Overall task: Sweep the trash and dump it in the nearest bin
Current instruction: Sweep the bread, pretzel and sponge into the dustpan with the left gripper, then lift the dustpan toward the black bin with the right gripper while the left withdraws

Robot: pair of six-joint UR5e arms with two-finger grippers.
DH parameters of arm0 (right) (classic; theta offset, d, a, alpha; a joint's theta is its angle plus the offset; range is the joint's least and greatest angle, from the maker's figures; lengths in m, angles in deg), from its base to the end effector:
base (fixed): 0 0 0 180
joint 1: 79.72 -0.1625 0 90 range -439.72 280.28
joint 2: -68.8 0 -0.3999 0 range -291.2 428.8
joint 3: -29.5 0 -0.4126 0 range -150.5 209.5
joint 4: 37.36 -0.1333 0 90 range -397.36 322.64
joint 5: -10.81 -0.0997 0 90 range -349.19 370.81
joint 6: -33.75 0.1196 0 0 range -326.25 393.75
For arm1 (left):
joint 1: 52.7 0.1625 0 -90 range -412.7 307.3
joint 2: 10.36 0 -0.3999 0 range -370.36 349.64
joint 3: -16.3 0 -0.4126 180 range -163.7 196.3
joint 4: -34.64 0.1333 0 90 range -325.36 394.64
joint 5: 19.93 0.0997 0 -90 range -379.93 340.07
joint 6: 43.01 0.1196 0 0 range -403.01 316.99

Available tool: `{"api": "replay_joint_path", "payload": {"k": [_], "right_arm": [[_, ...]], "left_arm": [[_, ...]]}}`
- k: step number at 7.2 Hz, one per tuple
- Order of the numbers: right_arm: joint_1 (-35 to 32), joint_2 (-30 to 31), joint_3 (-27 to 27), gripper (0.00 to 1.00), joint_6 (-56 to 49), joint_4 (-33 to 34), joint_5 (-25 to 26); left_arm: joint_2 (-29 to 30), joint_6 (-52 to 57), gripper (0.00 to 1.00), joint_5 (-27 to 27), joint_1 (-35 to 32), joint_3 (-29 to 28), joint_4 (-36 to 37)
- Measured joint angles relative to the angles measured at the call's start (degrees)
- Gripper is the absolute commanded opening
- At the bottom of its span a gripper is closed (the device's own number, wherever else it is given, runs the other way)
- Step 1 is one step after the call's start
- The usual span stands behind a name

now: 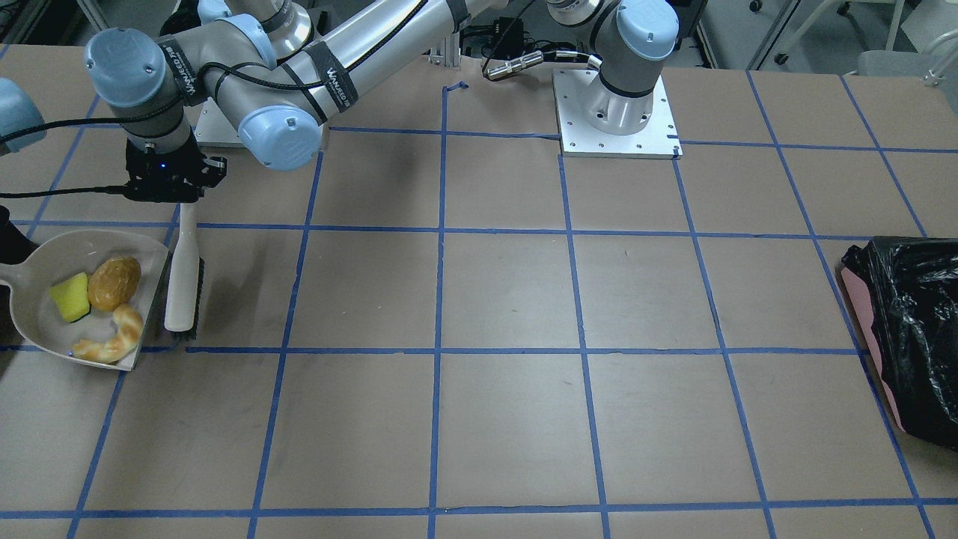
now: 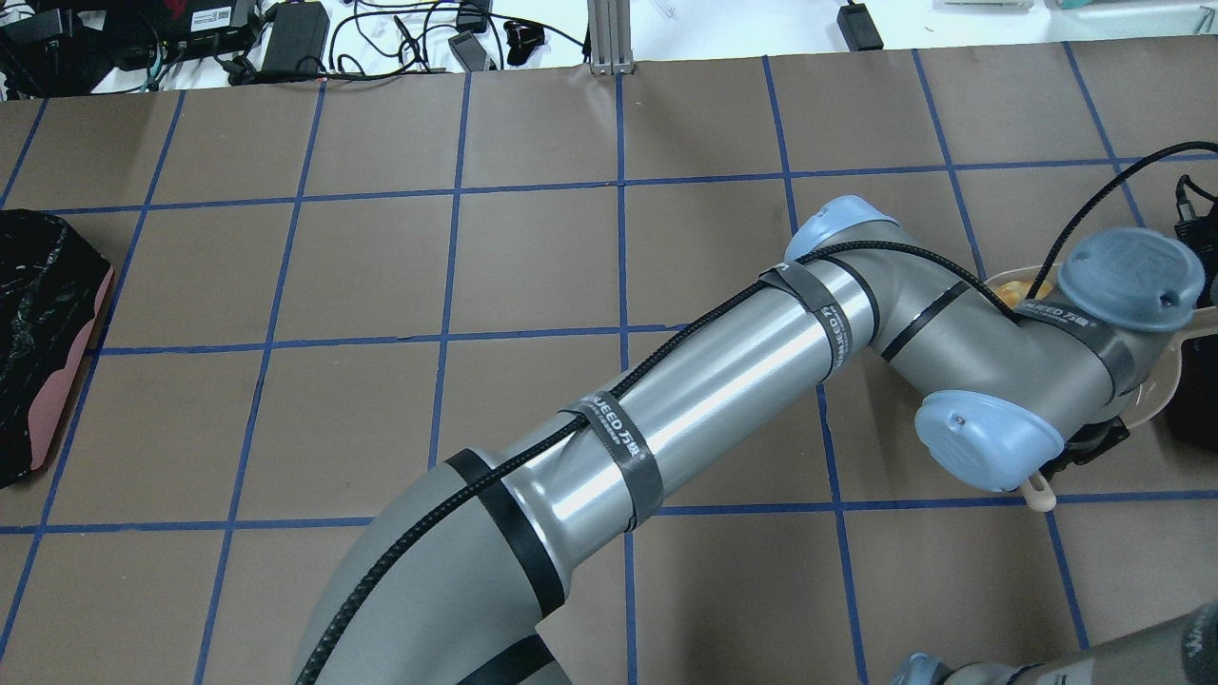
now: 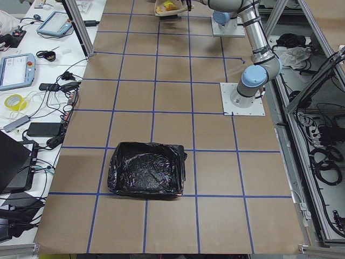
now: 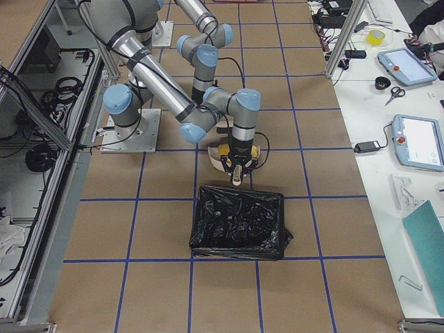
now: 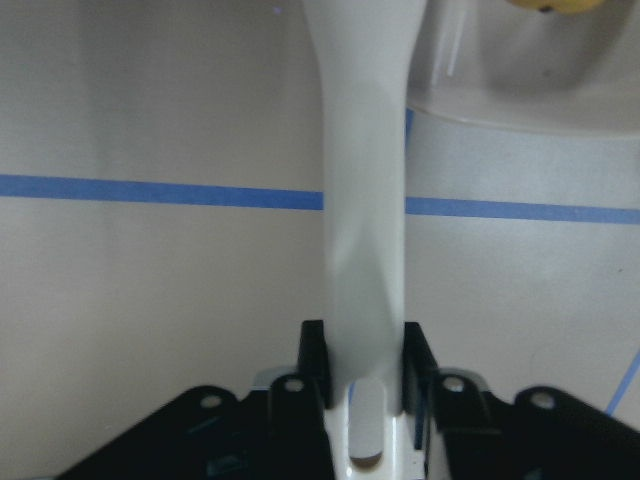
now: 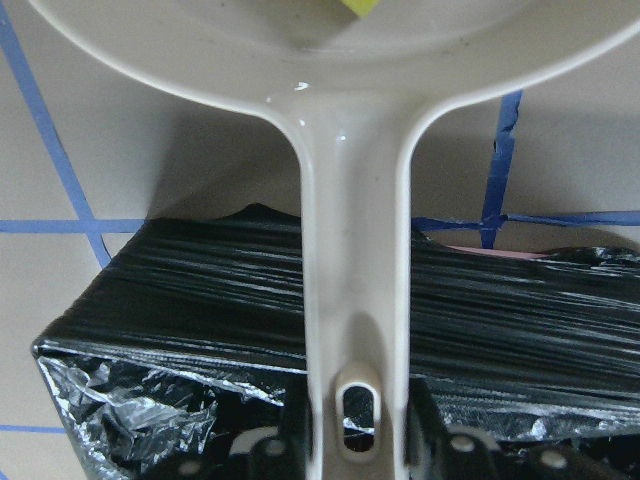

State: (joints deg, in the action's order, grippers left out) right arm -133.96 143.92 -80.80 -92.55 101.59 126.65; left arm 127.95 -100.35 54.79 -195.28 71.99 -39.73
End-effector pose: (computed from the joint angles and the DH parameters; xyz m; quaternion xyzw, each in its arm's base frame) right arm -0.2628 -0.5038 0.2305 0.6686 -0.7000 -0.2010 0.1500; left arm -0.7370 -0.3564 0.2162 0.0393 -0.9902 -0.1007 0.0879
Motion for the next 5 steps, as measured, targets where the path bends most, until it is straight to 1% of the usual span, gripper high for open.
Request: {"api": "replay_joint_path", "payload": {"k": [1, 2, 4, 5], "right_arm": [[0.0, -0.1, 0.0, 0.0, 0.0, 0.0, 0.0], [0.0, -0.1, 0.1, 0.0, 0.1, 0.1, -0.5], [0.4, 0.1, 0.1, 0.0, 0.1, 0.1, -2.6], [1.1, 0.3, 0.3, 0.0, 0.1, 0.0, -4.2]], "left_arm": [[-1.0, 3.6, 0.0, 2.4, 2.0, 1.7, -2.4], [-2.7, 7.1, 0.0, 3.7, 4.8, 3.5, -5.5], [-7.5, 14.1, 0.0, 4.4, 11.3, 5.7, -13.7], [-9.7, 16.9, 0.0, 5.7, 13.9, 6.3, -17.3]]}}
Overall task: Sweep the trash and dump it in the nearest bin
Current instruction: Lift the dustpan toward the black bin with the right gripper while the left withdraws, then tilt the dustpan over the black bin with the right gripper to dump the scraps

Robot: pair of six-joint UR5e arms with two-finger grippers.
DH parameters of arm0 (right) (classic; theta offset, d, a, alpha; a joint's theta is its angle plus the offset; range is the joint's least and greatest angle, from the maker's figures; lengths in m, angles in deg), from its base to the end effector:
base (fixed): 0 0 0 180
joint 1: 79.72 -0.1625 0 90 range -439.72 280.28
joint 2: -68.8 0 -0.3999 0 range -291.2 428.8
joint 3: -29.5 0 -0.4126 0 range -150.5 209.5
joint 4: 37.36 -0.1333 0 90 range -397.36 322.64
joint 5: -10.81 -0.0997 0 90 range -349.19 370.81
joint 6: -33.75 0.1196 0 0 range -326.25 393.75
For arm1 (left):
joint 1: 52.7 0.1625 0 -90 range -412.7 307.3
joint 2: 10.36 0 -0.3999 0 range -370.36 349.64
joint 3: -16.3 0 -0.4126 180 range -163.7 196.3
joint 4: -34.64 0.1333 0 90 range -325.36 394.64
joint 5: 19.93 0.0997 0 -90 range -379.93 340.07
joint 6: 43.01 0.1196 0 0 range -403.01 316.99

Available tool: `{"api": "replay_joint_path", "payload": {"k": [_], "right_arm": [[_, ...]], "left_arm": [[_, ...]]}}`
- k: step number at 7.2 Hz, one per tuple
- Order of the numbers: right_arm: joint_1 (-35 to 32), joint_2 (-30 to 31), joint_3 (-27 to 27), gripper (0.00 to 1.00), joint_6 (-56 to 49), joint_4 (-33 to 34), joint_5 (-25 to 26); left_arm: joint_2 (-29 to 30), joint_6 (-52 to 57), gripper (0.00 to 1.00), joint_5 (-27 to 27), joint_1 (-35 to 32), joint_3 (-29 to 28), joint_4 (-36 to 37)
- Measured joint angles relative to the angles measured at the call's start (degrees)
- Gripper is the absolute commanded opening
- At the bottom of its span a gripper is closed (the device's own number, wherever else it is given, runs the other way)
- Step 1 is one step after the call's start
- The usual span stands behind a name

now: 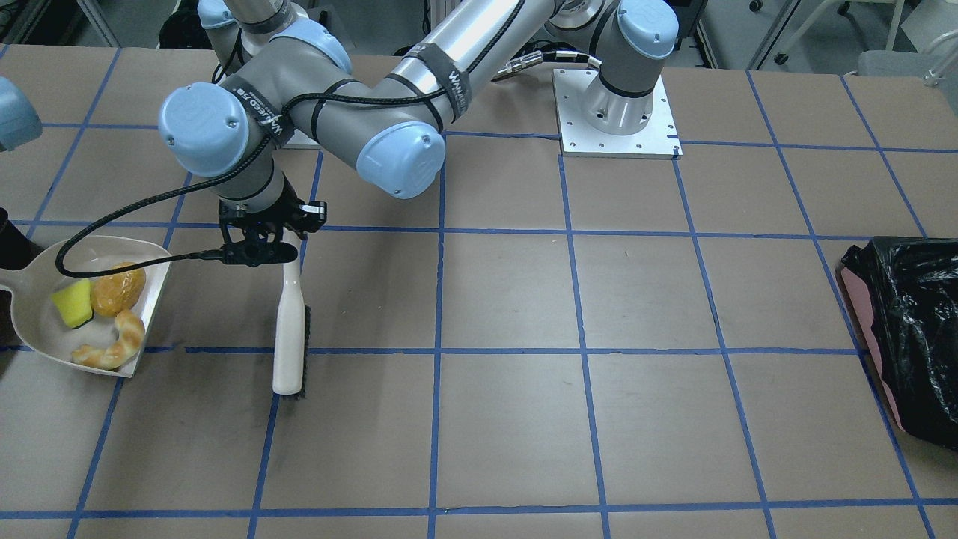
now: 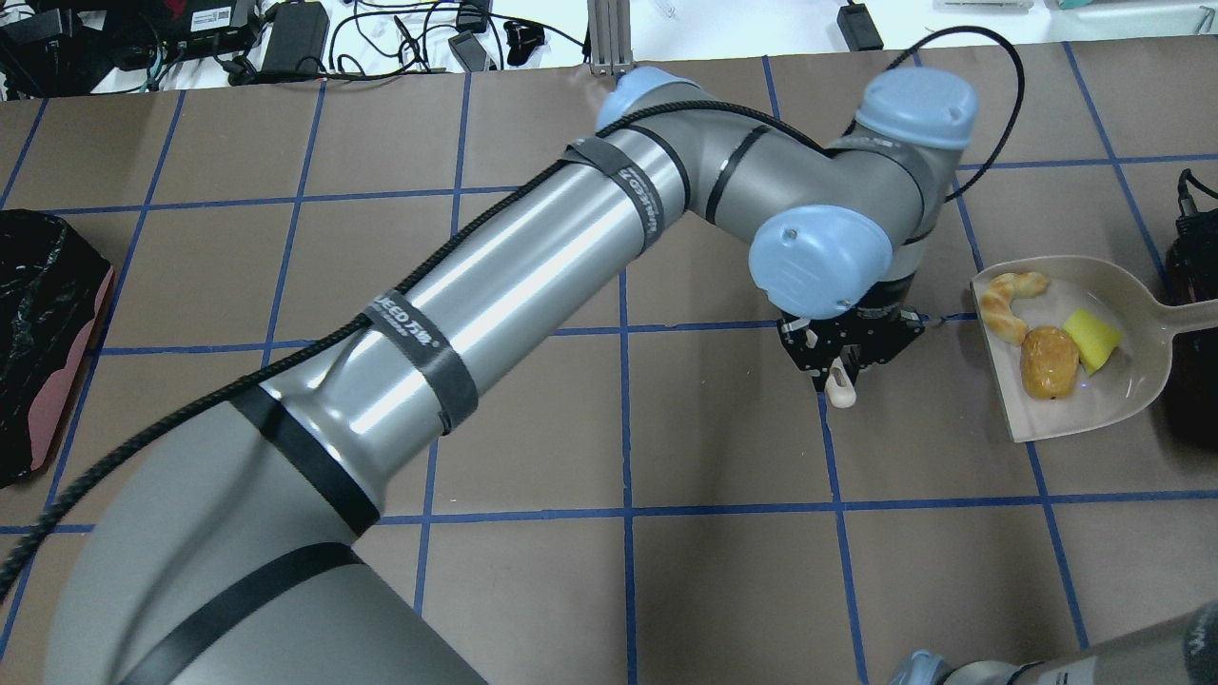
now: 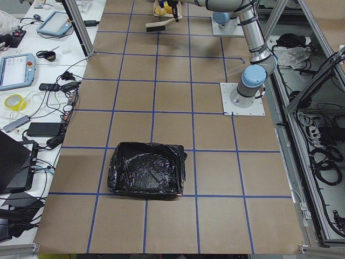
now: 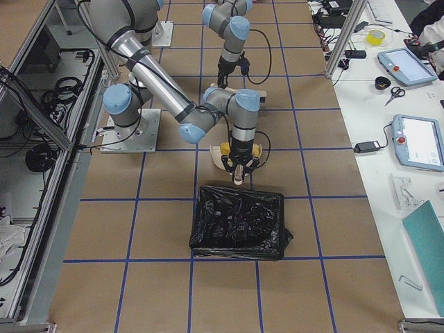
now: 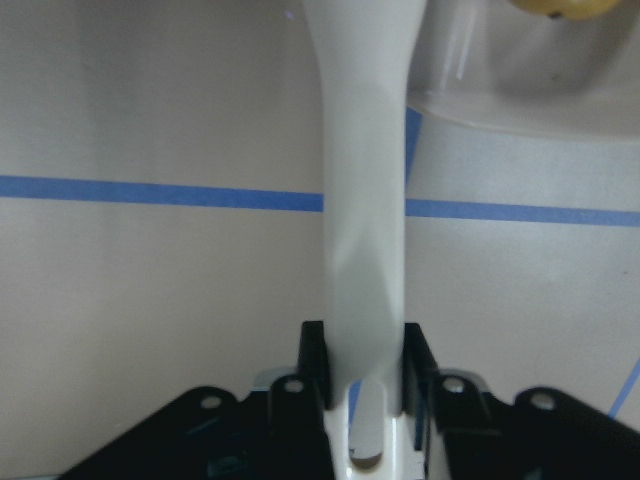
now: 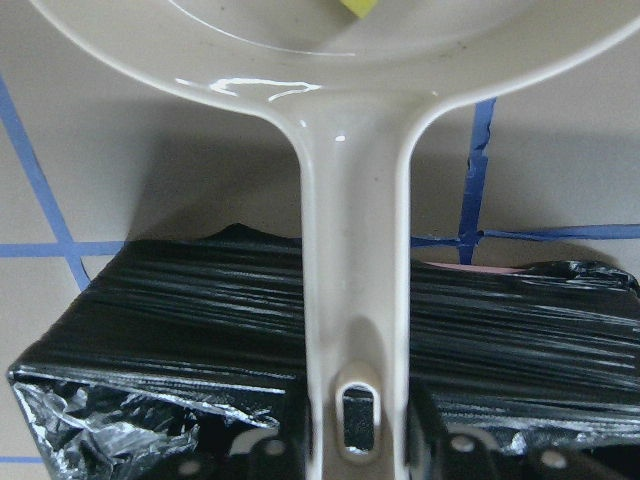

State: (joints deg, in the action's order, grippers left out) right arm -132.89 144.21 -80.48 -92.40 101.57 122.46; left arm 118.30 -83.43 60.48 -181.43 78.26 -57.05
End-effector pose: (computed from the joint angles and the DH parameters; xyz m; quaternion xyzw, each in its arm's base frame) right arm -0.2671 -0.5054 0.2324 0.6683 -0.7097 -0.1661 0.1490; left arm -0.5748 -0.4717 0.2623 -0.0236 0.9905 0.1353 0.0040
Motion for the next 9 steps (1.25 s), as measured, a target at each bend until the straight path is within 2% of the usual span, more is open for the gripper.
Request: {"api": "replay_joint_path", "payload": {"k": [2, 5, 7, 9], "right_arm": [[2.0, 0.7, 3.1, 0.0, 0.0, -5.1, -3.3], [7.1, 1.2, 13.8, 0.0, -1.0, -20.5, -8.2], [11.7, 0.8, 20.7, 0.0, -5.4, -25.7, -8.9], [18.1, 0.5, 24.6, 0.0, -7.9, -27.0, -9.5]], "left_arm": [[-4.2, 5.5, 0.0, 3.9, 5.5, 2.6, -4.7], [-12.2, 11.3, 0.0, 6.2, 12.7, 9.7, -6.7], [-18.3, 13.9, 0.0, 5.9, 14.7, 19.2, -6.4], [-23.7, 15.3, 0.0, 5.5, 15.1, 29.4, -1.6]]}}
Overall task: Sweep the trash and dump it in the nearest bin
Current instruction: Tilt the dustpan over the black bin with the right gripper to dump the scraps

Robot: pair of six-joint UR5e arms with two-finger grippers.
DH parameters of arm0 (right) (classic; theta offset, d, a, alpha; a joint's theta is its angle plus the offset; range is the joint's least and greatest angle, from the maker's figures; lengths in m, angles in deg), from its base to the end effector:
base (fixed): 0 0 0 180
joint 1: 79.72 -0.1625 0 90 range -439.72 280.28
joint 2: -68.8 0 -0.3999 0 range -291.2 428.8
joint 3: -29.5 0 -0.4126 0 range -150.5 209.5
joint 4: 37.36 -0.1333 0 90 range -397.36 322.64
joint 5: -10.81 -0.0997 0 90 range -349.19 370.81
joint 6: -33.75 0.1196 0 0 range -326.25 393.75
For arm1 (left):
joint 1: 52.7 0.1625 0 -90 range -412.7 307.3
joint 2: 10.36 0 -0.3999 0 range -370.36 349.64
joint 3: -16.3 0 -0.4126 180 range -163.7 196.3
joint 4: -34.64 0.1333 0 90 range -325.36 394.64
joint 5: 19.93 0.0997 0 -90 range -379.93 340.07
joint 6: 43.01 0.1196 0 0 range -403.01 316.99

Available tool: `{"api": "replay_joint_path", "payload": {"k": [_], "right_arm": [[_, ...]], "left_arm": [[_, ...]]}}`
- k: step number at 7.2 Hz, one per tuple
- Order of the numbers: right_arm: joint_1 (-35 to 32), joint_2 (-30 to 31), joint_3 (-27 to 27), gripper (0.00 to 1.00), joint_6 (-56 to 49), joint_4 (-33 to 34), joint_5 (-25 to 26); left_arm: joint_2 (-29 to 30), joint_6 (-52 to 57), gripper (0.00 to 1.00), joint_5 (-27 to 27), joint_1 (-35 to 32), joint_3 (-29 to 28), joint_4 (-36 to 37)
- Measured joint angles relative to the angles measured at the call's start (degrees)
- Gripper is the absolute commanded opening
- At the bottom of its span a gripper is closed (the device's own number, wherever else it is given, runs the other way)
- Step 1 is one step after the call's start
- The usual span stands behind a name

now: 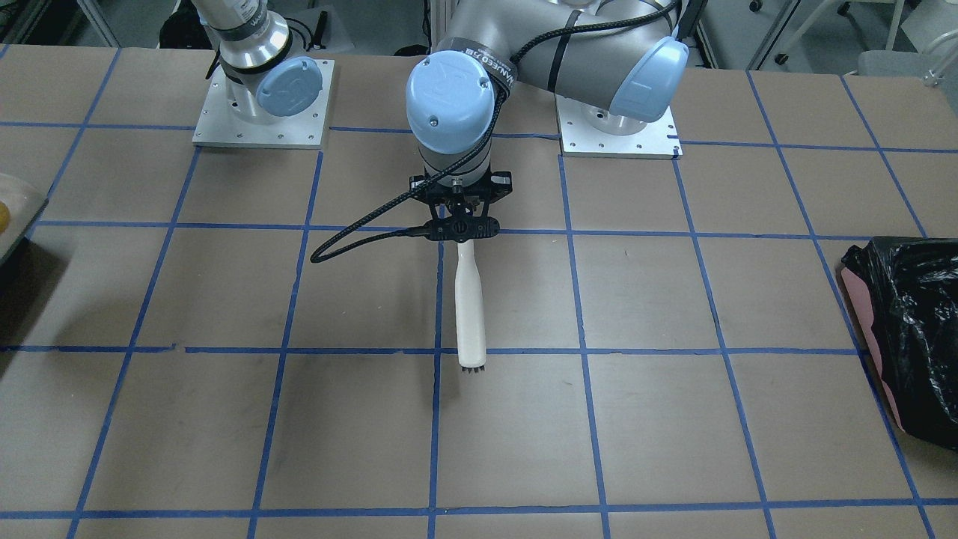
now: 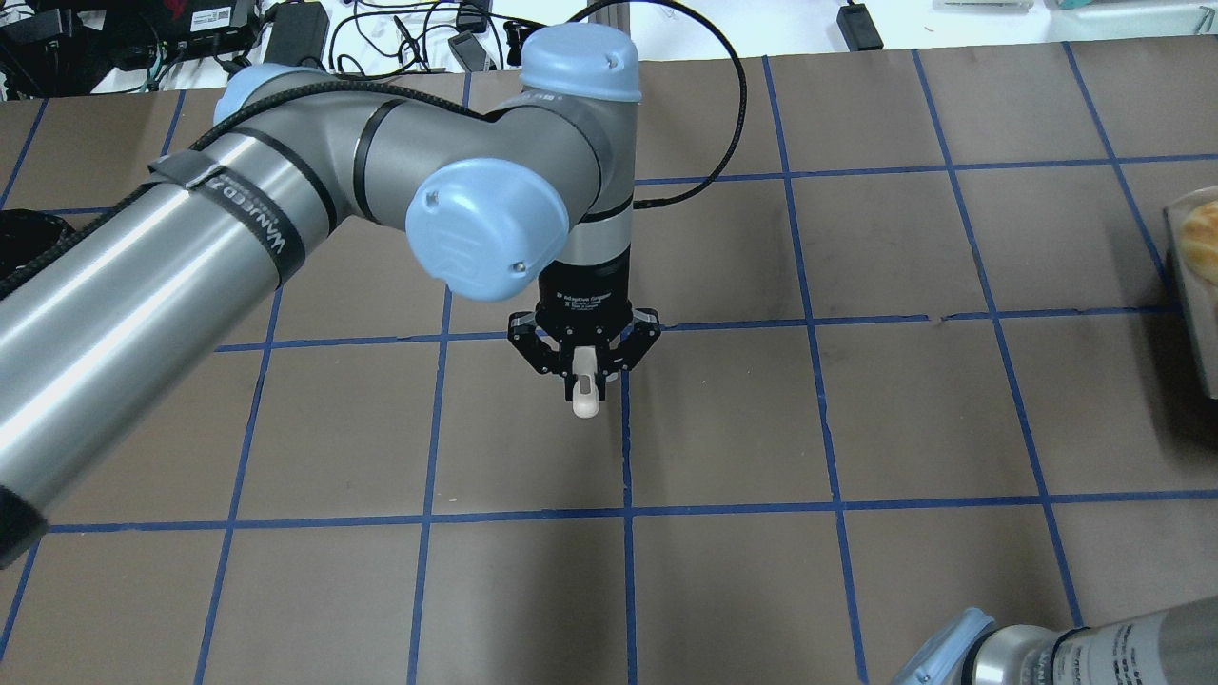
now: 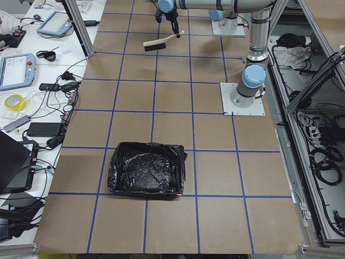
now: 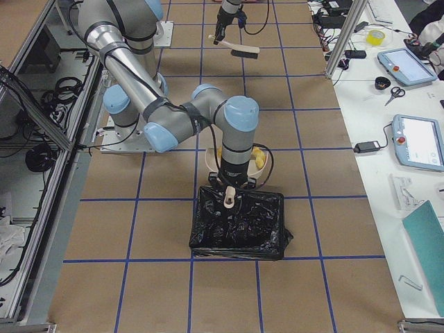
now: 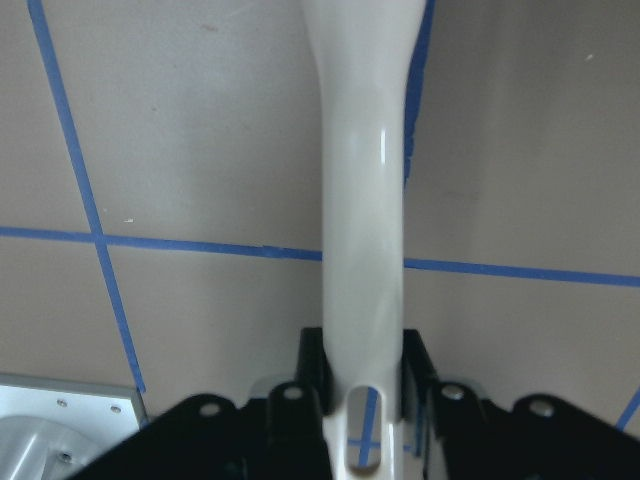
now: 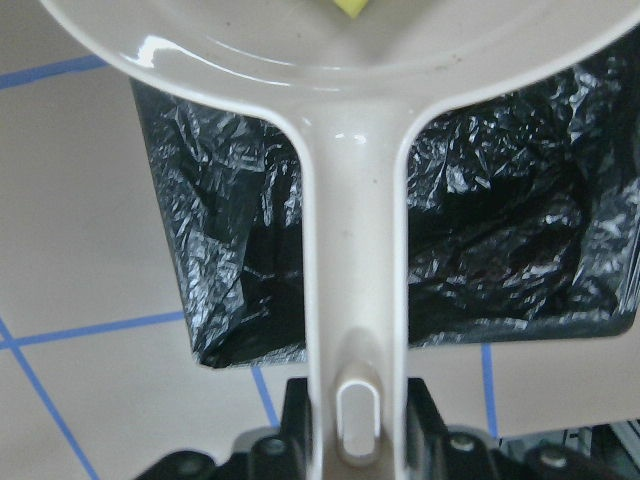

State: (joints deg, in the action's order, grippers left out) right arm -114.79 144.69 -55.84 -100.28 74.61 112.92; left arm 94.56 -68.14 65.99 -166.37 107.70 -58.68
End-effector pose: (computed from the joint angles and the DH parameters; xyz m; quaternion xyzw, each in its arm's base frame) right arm -0.4511 -0.4489 0.3900 0.6206 -0.7695 -0.1130 0.0999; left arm -0.3518 -0.4493 0.2871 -0.0186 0.9846 0.1697 0.0385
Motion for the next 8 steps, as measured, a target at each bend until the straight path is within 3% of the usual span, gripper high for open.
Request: {"api": "replay_joint_path", "payload": {"k": [2, 4, 6, 8], "right_arm": [[6.5, -2.1, 3.3, 0.0, -1.6, 0.0, -0.5], [10.0, -7.5, 9.4, 0.0, -3.2, 0.3, 0.9], [10.8, -12.3, 16.5, 0.0, -5.2, 1.4, 5.2], [8.8, -13.3, 18.4, 0.0, -4.9, 4.8, 12.6]], "left_arm": [[-4.4, -0.1, 0.0, -2.9, -0.3, 7.0, 3.2], [-7.7, -0.1, 0.0, -5.0, -1.5, 10.5, 4.6], [-8.5, 0.6, 0.0, -5.1, -4.9, 14.5, 11.9], [-8.5, 3.8, 0.0, -4.2, -5.9, 19.9, 20.3]]}}
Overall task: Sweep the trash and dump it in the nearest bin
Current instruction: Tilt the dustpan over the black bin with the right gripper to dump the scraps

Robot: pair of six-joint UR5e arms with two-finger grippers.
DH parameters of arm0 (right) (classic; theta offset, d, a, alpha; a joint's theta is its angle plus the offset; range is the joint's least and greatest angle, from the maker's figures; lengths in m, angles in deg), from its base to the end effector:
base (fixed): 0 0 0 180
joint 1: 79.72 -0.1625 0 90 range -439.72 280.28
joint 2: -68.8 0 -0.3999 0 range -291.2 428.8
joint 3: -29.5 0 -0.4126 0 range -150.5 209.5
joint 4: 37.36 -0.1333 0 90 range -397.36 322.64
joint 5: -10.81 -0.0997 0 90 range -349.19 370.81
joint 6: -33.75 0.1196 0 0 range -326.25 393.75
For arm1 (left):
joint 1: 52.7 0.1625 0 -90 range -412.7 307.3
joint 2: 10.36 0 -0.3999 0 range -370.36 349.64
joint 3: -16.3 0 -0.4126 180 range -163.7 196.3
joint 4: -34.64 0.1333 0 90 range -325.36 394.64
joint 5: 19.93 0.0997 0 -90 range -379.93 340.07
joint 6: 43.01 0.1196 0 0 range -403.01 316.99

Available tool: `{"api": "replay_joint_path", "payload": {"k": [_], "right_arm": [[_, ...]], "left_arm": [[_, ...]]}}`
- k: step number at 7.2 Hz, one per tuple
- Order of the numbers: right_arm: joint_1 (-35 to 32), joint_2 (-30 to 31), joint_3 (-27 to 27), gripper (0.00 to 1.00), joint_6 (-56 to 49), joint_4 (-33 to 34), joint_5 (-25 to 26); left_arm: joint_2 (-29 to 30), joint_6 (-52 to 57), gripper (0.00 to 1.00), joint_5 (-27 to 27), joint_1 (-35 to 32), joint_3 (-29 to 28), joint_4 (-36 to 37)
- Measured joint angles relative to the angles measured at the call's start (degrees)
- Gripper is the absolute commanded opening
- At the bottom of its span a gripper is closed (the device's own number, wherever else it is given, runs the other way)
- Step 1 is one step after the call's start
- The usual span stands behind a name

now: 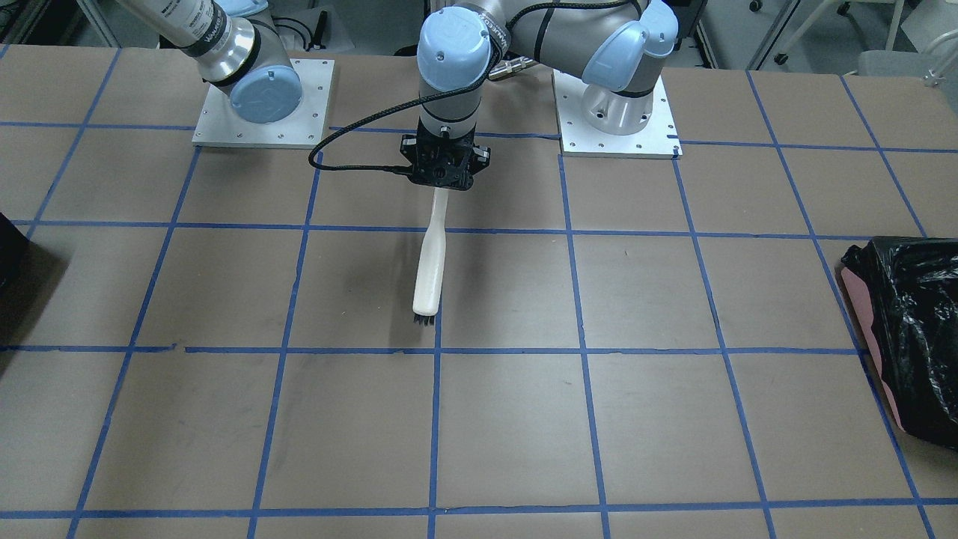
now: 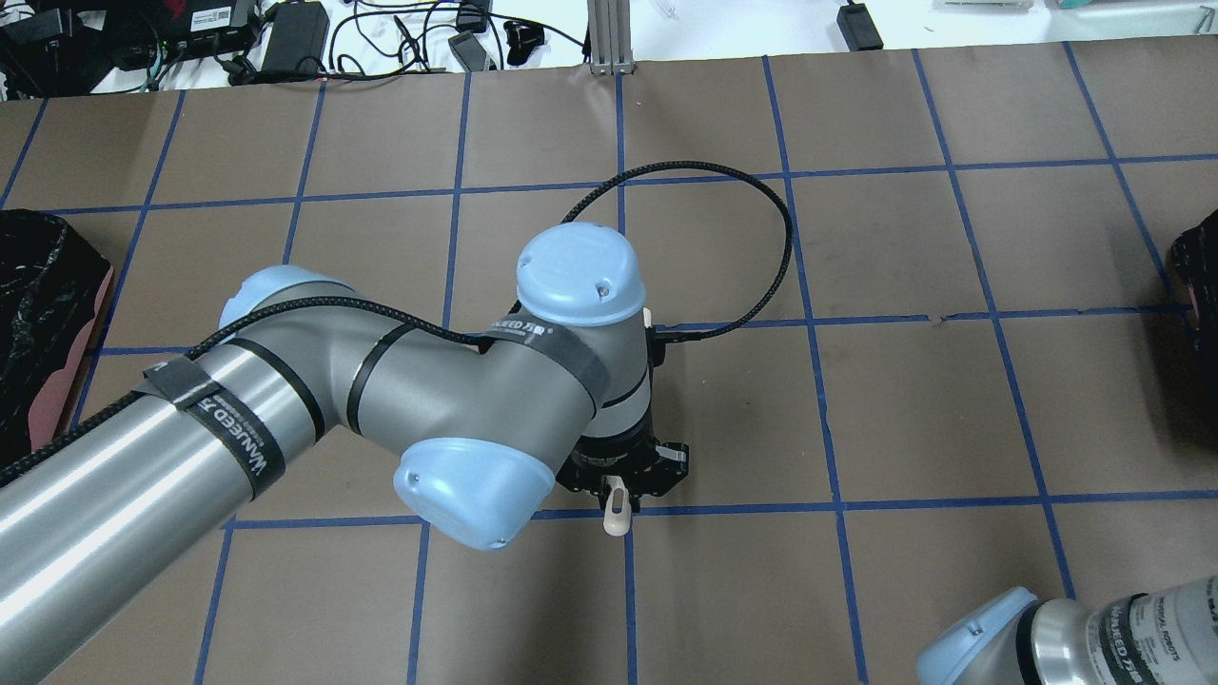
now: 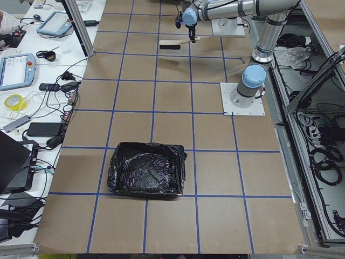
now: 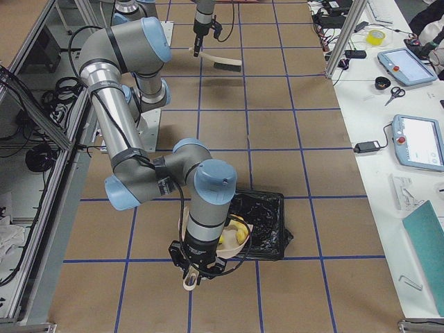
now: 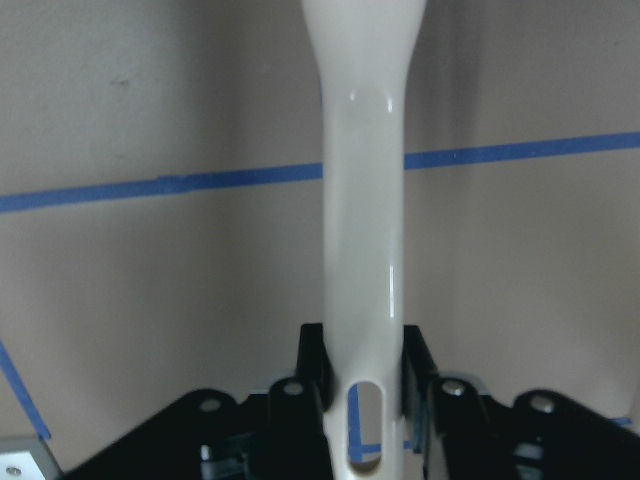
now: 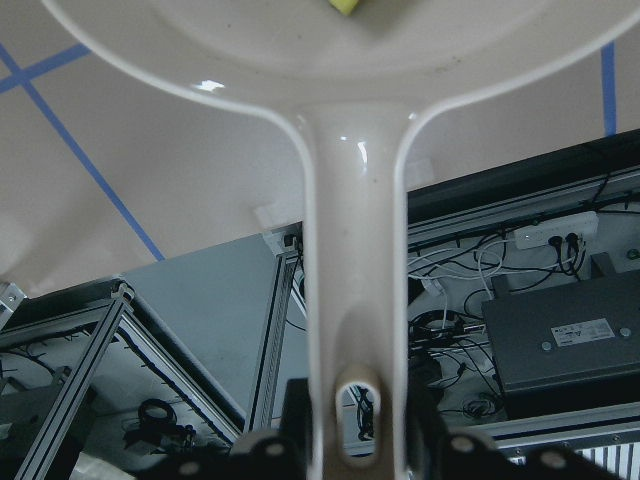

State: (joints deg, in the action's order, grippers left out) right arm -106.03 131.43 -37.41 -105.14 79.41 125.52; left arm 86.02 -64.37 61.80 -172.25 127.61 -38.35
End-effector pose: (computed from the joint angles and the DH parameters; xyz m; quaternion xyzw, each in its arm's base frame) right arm -0.6165 -0.3978 0.4246 0.5515 -0.7845 -0.2431 0.1457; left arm -0.3705 -0.3484 0.2334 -0.0642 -0.9910 -0.1147 0.0249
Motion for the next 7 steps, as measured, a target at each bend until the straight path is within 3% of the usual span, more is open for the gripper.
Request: {"api": "replay_joint_path", "payload": {"k": [2, 4, 7], "right_arm": [[-5.7, 0.2, -1.4, 0.0, 1.5, 2.0, 7.6], [-8.9, 0.6, -6.8, 0.0, 4.6, 8.4, 14.6], [-10.2, 3.4, -14.2, 0.0, 7.4, 15.4, 18.1]], "left_arm": [[0.4, 1.4, 0.0, 0.6, -0.1, 1.6, 1.8], [1.0, 0.9, 0.0, 2.2, -0.2, 2.0, 2.0], [1.5, -0.1, 0.0, 2.5, -0.5, 2.5, 1.9]]}}
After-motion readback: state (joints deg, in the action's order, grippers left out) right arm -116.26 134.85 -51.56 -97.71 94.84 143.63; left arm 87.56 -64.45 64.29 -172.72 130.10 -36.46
